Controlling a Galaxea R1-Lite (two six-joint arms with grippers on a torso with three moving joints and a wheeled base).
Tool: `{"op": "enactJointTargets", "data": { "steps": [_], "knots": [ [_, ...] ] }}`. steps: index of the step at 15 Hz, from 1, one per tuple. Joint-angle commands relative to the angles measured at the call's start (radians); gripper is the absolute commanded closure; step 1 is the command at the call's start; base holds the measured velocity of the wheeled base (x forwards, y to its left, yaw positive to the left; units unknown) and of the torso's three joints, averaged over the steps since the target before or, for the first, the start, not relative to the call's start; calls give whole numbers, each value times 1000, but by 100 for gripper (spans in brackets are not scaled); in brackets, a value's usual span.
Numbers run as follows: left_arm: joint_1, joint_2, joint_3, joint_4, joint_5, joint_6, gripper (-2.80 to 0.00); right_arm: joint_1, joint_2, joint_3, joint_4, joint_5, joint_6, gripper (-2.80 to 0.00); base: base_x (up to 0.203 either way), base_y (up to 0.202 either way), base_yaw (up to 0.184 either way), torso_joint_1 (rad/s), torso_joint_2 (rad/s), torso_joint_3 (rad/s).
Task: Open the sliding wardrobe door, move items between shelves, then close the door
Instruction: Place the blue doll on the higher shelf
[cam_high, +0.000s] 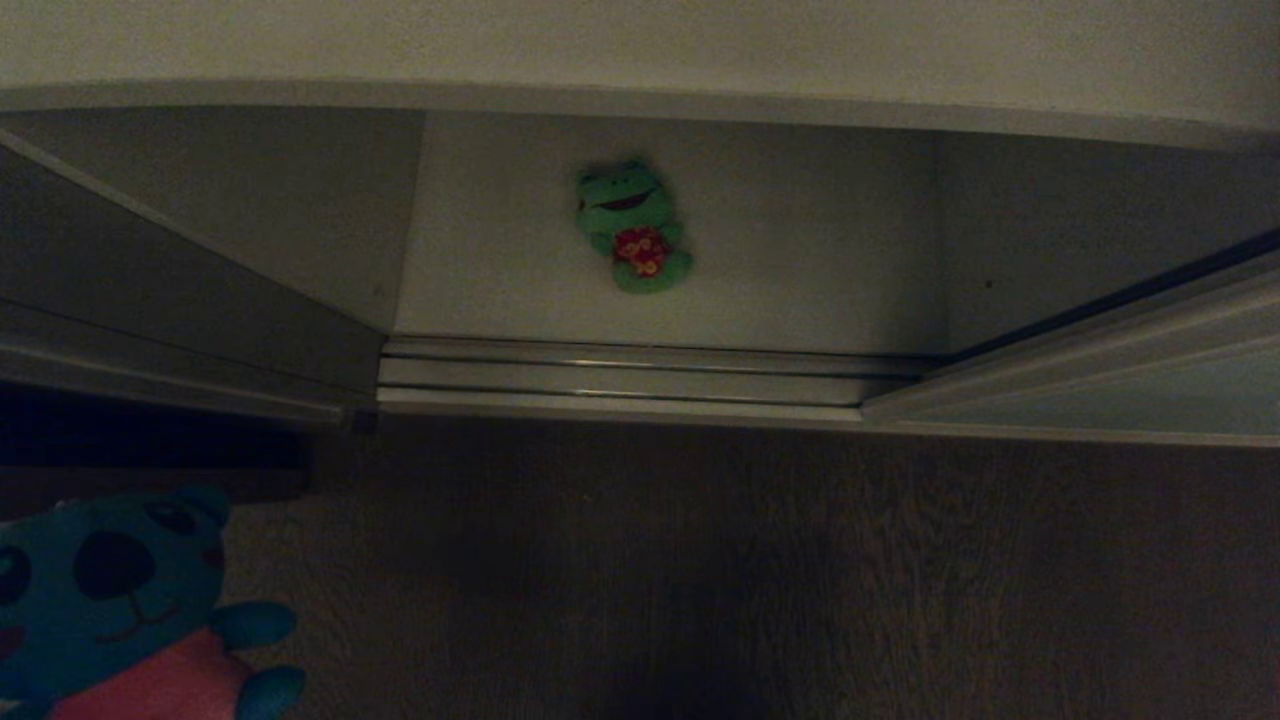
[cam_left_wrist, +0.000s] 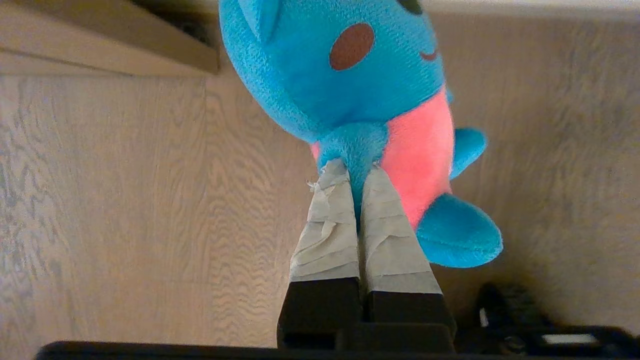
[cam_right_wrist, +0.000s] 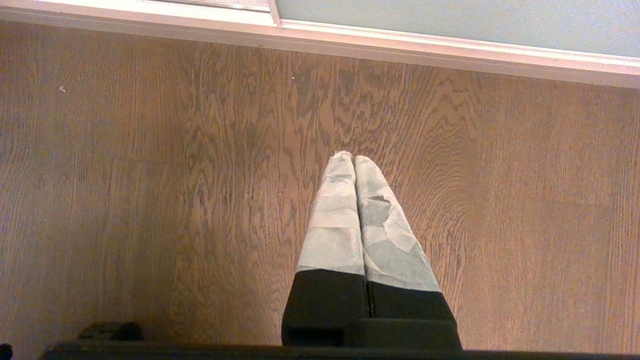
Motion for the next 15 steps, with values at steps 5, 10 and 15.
{"op": "enactJointTargets", "data": {
  "steps": [5,10,15],
  "knots": [
    [11,-235,224,-78,-30,50,0,0,-3,0,0,0,0,0,0,0,0,0,0,0],
    [11,-269,366,-211,-39,57,0,0,-3,0,0,0,0,0,0,0,0,0,0,0],
    [11,-270,415,-329,-51,60,0,0,-3,0,0,0,0,0,0,0,0,0,0,0]
  ]
}}
